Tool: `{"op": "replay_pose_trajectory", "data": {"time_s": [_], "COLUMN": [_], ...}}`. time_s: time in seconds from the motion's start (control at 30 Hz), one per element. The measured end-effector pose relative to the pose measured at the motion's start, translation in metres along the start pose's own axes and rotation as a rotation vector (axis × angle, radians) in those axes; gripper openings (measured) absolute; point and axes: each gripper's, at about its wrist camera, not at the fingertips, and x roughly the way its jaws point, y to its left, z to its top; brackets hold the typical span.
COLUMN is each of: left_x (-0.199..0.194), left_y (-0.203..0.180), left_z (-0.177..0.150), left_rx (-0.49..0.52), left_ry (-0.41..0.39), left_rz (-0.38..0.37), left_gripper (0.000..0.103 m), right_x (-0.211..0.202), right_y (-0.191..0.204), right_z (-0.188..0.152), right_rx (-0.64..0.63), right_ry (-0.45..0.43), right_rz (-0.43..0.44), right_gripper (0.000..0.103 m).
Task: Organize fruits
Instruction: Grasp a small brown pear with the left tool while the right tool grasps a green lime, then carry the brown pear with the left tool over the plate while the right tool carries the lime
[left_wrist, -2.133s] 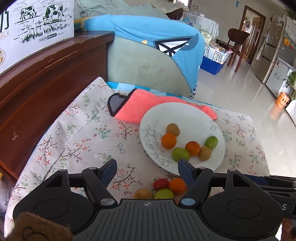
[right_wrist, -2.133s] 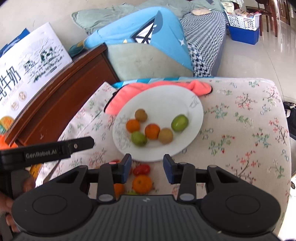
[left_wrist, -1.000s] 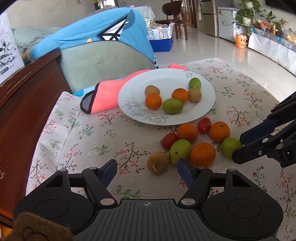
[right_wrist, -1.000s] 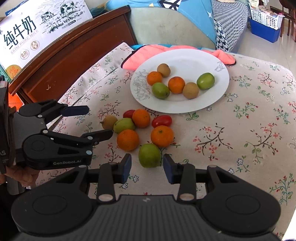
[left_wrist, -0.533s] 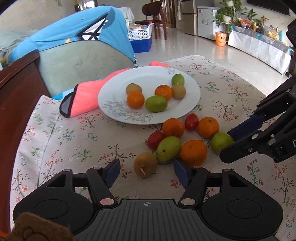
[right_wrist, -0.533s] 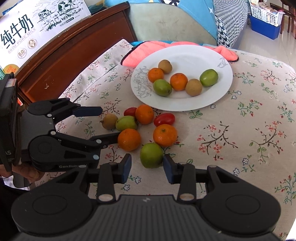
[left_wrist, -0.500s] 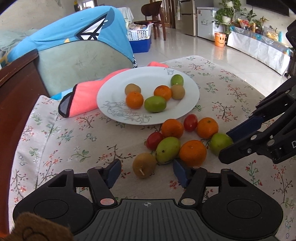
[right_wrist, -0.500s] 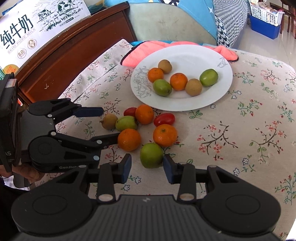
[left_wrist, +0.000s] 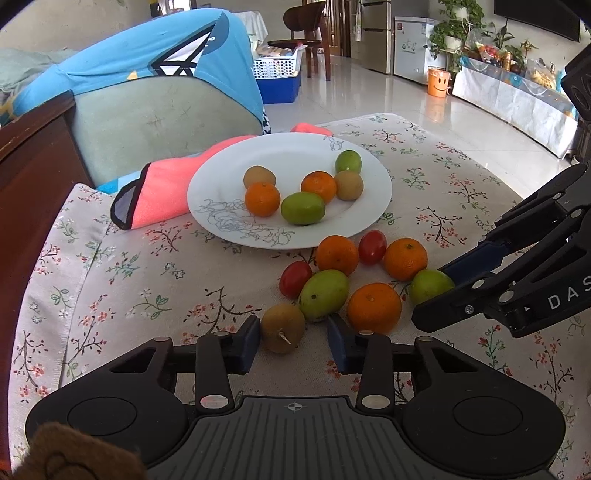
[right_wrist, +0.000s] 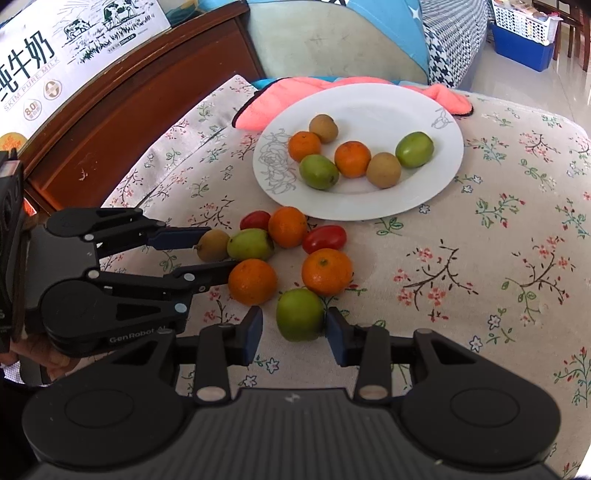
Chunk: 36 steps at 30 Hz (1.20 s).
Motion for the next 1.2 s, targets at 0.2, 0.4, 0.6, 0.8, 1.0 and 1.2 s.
{"op": "replay_pose_trajectory", "data": {"time_s": [0.2, 0.4, 0.6, 0.8, 1.0, 1.2], "left_x": [-0.002, -0.007, -0.018, -0.027, -0.038, -0.041], "left_y": [-0.001, -0.005, -0.009, -0.011, -0.016, -0.014], "left_z": [-0.001, -0.002, -0.003, -0.004, 0.001, 0.015], "left_rx": [-0.014, -0.021, -0.052, -0.119, -0.155, -0.223], "left_ry": [0.005, 0.011, 0.01, 0.022, 0.012, -0.016], "left_rz": [0.029, 0.055, 0.067, 0.097, 0.125, 0.115], "left_gripper": [0.023, 0.023, 0.023, 0.023, 0.023, 0.023], "right_x": [0.001, -0.002, -0.007, -0.014, -0.022, -0.033], "right_y": [0.001, 0.002, 0.001, 0.001, -0.001, -0.003], "right_z": [0.0, 0.0, 0.0, 0.001, 0.006, 0.014], "right_rx": [-0.017, -0.02, -0.018, -0.017, -0.009, 0.002], "right_ry": [-0.002, 0.001, -0.002, -0.02, -0.051, -0.092], "right_rz": [-0.016, 0.009, 0.032, 0.053, 0.062, 0.062], "right_gripper": [0.029, 0.029, 0.029, 0.029, 0.029, 0.029]}}
